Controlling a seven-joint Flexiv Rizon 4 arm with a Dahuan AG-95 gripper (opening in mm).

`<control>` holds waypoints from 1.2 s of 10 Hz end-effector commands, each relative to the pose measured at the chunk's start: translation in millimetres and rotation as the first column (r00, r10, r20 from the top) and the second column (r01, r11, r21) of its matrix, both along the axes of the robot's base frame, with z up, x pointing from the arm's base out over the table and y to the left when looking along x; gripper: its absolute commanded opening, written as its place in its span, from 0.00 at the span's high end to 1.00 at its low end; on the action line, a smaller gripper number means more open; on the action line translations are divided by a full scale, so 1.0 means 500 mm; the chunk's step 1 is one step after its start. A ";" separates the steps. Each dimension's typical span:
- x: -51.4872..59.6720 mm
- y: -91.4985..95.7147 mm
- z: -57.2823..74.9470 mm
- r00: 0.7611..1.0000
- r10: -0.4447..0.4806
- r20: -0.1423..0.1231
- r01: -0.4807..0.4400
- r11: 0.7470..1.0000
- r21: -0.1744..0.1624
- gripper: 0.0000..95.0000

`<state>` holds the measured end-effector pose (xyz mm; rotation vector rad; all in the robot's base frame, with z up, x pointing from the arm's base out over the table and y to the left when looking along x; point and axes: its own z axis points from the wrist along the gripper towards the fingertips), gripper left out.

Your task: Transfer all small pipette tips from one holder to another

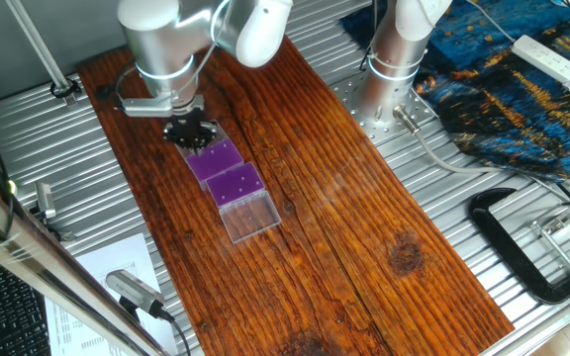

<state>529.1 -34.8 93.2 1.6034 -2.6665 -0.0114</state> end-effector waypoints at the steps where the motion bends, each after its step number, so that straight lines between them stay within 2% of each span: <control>1: -0.005 0.021 0.033 1.000 -0.010 -0.005 0.010 1.000 0.004 1.00; 4: -0.005 0.073 0.044 0.998 -0.060 -0.003 0.060 0.998 0.021 1.00; 5: -0.005 0.102 0.042 0.996 -0.084 0.003 0.084 0.996 0.022 1.00; 7: -0.006 0.136 0.034 0.993 -0.114 0.007 0.113 0.993 0.026 1.00; 9: -0.008 0.162 0.026 0.991 -0.132 0.014 0.132 0.990 0.041 1.00; 12: -0.007 0.176 0.021 0.989 -0.149 0.018 0.148 0.988 0.044 1.00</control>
